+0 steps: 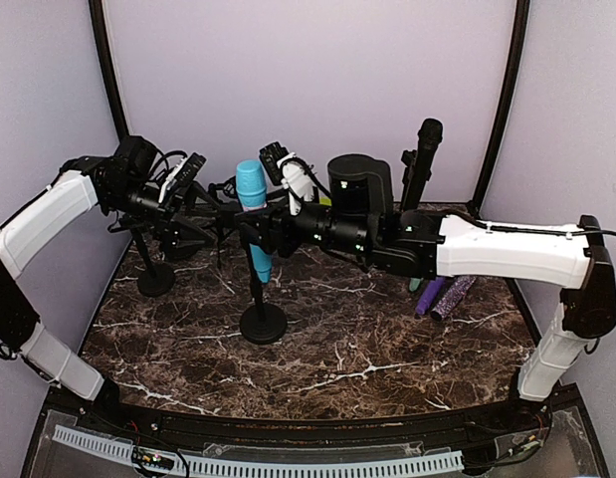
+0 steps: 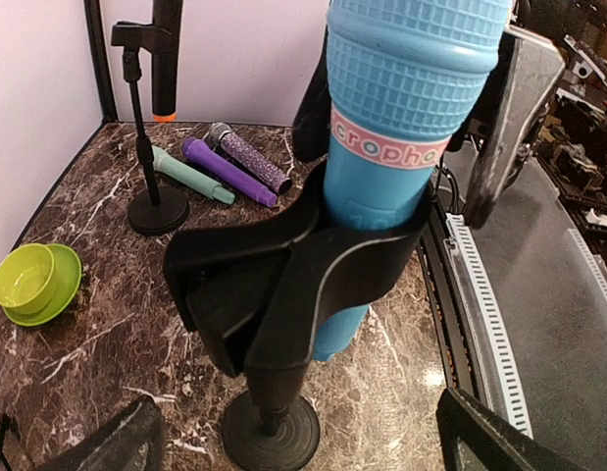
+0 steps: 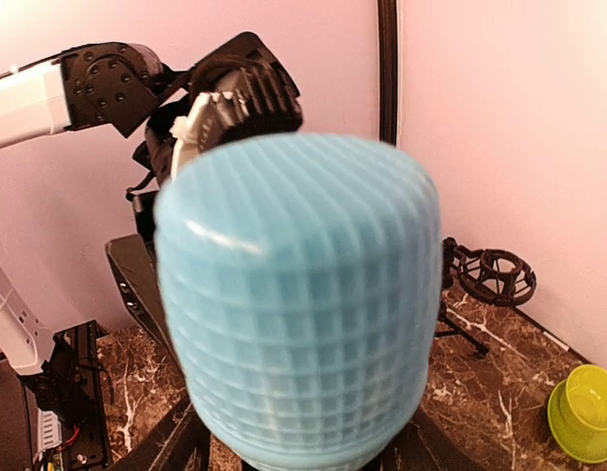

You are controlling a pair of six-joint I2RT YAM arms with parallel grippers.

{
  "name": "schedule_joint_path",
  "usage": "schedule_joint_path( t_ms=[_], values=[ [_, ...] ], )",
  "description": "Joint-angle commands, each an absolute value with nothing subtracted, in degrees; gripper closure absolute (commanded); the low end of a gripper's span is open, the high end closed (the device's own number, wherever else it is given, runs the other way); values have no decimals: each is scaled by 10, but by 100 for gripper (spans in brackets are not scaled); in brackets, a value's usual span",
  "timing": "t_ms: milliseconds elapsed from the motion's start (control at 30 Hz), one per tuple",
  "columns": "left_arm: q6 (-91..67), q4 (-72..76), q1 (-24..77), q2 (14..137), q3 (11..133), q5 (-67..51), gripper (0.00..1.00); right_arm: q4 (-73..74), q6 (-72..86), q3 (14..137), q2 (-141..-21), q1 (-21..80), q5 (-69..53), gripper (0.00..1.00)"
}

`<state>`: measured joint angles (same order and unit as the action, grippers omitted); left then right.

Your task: Remove the microphone from the stand

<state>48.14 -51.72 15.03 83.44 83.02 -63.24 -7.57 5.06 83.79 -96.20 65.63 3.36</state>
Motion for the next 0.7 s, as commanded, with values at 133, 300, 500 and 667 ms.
schedule_joint_path(
  t_ms=[133,300,500,667],
  values=[
    [643,-624,179,936,975,-655,2,-77,57,884,-945,659,23,54],
    [706,-680,194,976,1037,-664,7,-56,55,908,-956,659,20,68],
    [767,-740,197,985,1053,-671,17,-47,47,908,-953,655,27,77],
    [795,-771,197,982,1057,-673,29,-53,50,897,-945,647,20,80]
  ],
)
